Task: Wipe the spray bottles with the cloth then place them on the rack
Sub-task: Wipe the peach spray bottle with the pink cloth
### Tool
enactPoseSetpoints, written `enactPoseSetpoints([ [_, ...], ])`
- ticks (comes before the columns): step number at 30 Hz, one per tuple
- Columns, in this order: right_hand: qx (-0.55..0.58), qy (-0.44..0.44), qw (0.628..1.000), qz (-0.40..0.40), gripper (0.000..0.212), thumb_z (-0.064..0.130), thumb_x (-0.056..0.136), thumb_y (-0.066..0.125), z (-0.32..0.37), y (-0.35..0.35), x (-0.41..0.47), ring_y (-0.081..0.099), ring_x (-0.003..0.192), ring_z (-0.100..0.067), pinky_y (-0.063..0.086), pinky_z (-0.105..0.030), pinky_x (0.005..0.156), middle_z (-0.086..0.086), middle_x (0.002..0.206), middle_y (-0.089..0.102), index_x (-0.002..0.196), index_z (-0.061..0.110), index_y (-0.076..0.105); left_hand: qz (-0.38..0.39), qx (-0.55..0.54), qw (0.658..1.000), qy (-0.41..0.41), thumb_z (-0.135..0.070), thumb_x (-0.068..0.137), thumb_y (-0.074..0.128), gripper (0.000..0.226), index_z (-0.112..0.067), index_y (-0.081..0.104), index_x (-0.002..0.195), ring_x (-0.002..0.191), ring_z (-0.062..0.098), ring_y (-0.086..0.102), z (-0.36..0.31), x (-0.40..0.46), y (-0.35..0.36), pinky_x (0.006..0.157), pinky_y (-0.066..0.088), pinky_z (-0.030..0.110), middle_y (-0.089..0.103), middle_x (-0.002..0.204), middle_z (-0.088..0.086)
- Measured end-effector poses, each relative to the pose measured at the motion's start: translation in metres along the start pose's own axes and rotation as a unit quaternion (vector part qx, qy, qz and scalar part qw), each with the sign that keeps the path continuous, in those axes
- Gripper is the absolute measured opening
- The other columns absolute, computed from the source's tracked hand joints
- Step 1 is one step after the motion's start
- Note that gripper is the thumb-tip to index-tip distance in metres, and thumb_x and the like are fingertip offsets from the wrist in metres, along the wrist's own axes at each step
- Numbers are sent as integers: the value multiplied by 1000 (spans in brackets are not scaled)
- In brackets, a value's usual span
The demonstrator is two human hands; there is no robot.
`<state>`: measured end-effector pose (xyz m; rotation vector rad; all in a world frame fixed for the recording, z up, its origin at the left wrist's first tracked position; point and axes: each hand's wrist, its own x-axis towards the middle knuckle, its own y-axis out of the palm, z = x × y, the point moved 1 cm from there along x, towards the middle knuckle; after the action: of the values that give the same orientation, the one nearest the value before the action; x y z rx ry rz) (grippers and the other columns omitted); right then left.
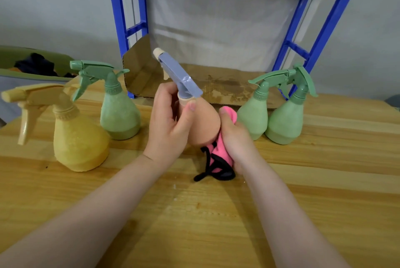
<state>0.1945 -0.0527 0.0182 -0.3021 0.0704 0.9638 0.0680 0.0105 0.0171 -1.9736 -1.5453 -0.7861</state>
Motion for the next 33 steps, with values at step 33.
enactPoseSetpoints([
  [33, -55, -189, 949, -247, 36, 12, 81, 79, -61, -211, -60, 64, 92, -3, 48, -23, 77, 18, 99, 67, 101, 36, 61, 188, 71, 973, -115, -26, 90, 68, 26, -20, 63, 115, 92, 13, 58, -37, -18, 172, 83, 48, 31, 65, 106, -5],
])
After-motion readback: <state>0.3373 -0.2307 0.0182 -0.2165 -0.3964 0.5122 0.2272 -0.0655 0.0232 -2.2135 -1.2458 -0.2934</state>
